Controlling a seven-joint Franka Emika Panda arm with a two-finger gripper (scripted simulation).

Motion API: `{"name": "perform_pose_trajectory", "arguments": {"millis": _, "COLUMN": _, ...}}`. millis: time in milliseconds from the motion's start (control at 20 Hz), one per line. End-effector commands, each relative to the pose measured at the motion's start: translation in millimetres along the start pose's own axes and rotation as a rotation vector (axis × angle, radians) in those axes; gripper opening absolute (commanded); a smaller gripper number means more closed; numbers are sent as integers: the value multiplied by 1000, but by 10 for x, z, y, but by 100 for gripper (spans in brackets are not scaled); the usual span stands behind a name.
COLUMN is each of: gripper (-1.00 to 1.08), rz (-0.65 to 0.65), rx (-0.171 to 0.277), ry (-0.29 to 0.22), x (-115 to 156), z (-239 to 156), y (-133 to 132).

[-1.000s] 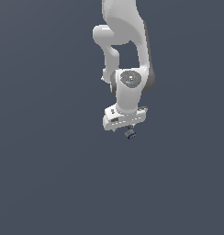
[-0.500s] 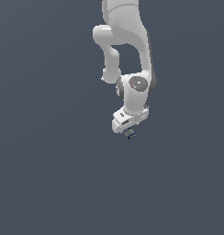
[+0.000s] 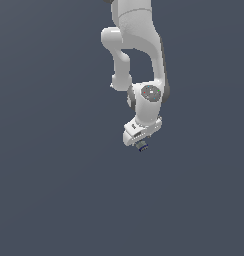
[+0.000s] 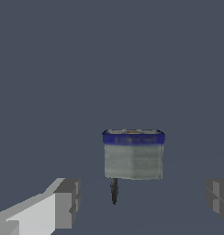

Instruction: Pick up the object and move it to a goal position.

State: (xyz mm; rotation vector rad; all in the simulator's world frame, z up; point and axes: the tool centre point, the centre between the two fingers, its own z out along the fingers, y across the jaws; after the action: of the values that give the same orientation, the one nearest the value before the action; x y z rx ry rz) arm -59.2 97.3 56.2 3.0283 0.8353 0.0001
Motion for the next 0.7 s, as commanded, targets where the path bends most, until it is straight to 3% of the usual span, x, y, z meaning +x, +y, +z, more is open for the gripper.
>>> {"name": "perform_pose_trajectory", "arguments": {"millis": 0, "gripper": 100, "rz": -1, "rx": 0, "ry": -1, "x": -6, "z": 90, "y": -5}}
{"name": "perform_pose_trajectory", "arguments": {"millis": 550, "gripper": 100, "rz": -6, "rx": 0, "ry": 0, "x": -6, "z": 437, "y": -11}}
{"name": "perform_pose_trajectory", "arguments": {"millis": 600, "gripper": -100, "rz": -6, "rx": 0, "ry": 0, "x": -6, "z": 437, "y": -11}}
{"name": "perform_pose_trajectory", "arguments": {"millis": 650, "gripper": -100, "rz": -6, "rx": 0, "ry": 0, "x": -6, "z": 437, "y": -11}}
